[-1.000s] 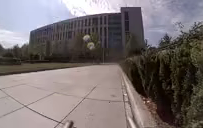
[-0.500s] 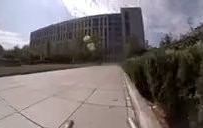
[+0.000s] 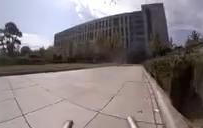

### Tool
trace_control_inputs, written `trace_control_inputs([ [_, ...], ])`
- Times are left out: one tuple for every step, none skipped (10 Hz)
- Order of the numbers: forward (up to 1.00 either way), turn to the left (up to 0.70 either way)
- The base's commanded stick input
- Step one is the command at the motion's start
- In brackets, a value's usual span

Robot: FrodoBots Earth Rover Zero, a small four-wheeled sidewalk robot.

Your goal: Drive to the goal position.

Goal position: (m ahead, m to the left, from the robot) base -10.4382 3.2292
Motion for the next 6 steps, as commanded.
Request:
trace_control_inputs([
  [0.7, 0.35],
  [0.7, 0.35],
  [0.7, 0.35],
  [0.7, 0.35],
  [0.7, 0.35],
  [0.7, 0.35],
])
